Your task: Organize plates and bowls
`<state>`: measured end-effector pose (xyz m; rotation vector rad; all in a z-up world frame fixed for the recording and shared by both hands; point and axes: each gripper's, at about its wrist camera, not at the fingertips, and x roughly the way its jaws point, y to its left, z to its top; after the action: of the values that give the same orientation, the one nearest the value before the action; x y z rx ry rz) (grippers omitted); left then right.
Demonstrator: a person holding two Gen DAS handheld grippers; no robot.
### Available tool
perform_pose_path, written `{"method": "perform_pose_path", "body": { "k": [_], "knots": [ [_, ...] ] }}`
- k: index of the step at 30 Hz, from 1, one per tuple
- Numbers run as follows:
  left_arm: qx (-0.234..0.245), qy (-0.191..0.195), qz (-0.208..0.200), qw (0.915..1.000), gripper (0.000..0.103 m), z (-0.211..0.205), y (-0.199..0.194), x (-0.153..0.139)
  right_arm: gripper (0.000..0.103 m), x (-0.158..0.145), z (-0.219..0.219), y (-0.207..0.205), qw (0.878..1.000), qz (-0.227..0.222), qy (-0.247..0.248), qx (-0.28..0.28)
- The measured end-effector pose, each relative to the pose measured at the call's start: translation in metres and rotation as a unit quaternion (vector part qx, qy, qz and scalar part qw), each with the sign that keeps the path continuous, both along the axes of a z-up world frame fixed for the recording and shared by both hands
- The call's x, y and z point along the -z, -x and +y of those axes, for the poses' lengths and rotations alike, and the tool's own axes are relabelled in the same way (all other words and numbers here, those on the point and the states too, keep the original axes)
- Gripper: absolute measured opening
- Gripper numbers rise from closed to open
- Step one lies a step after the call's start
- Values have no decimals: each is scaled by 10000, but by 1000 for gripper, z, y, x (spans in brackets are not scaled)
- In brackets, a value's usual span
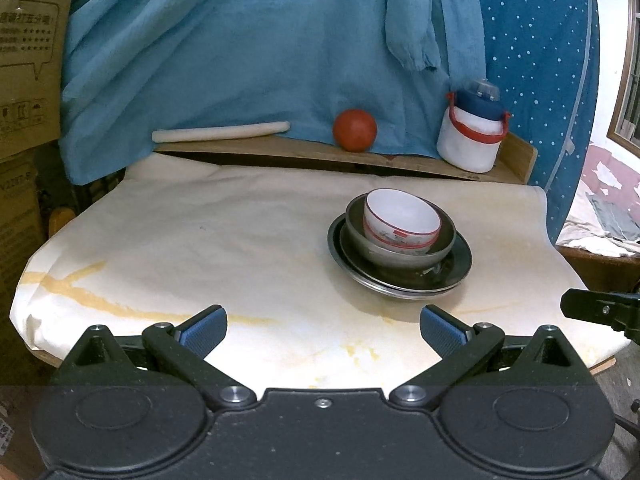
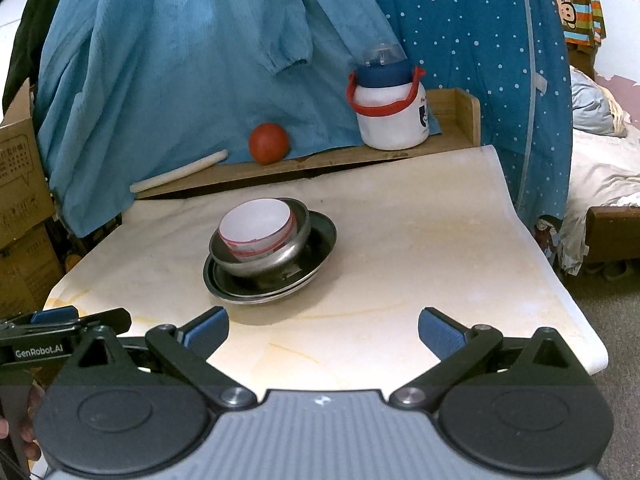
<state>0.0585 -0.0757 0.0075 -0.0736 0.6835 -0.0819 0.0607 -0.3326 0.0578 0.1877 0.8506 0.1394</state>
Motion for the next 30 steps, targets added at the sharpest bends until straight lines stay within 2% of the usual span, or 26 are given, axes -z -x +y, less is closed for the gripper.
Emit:
{"method": "perform_pose_path", "body": {
  "k": [30],
  "knots": [
    [9, 79, 70, 9999, 102, -3, -2, 4, 103, 0, 2, -3, 10000, 14, 12, -89]
  ]
}}
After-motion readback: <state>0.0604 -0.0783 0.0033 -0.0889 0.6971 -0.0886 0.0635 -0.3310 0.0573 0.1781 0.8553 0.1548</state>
